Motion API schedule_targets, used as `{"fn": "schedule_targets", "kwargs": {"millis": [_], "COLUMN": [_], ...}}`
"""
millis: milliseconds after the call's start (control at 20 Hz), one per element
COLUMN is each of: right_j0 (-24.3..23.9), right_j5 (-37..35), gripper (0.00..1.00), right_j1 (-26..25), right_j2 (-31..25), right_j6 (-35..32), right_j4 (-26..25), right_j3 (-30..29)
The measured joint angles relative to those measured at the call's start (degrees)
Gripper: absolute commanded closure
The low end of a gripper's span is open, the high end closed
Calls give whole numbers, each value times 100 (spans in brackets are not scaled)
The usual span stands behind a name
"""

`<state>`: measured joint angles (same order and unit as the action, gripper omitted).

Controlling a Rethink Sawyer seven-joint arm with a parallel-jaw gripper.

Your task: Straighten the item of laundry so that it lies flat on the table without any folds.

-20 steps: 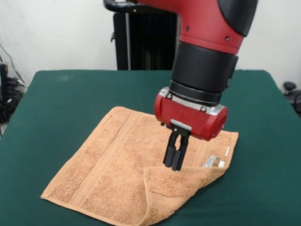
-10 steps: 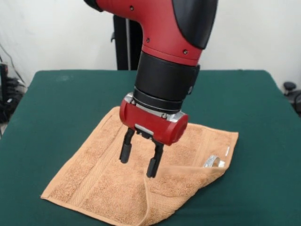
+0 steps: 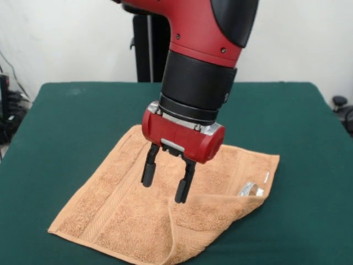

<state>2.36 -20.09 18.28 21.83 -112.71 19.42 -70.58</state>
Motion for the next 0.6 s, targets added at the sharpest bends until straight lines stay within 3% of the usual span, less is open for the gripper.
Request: {"fn": "schedule_targets", "kwargs": {"millis": [600], "right_j0": [-568], "right_j5": [0], "gripper": [0], "right_j1": [133], "right_j2": [-671], "right_j6": [0], "right_j4": [-392], "right_j3": [75]}}
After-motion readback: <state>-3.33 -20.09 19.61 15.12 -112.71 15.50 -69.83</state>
